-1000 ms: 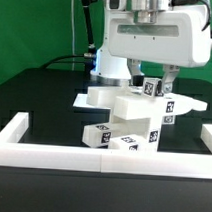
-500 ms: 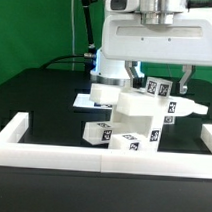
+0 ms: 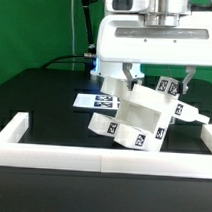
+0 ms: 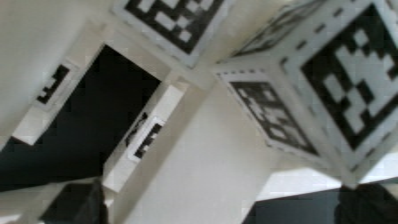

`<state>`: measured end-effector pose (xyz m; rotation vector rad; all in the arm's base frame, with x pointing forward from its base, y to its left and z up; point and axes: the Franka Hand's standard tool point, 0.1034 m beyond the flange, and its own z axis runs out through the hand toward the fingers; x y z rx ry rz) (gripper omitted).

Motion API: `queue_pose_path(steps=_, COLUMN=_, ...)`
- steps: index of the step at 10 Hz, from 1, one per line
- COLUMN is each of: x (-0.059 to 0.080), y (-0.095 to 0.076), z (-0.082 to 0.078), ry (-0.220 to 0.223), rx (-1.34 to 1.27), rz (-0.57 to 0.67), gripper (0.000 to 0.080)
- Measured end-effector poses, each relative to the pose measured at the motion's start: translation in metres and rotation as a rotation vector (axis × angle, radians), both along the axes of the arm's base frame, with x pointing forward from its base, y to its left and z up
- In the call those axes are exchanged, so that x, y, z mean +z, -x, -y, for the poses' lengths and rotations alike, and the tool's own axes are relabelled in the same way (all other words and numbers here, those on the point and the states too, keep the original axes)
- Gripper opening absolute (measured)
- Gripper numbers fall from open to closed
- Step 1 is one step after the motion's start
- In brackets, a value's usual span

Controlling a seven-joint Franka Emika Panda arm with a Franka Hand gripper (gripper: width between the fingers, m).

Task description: Assemble chair

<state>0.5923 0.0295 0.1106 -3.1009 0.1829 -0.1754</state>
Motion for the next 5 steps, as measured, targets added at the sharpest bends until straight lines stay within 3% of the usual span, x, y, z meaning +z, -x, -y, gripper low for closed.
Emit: queue_pose_path(steps=5, x=0.0107, y=-0.0087, z=0.0057, ry=0.009, rx=0.063, rz=-0.005, gripper=0.0649)
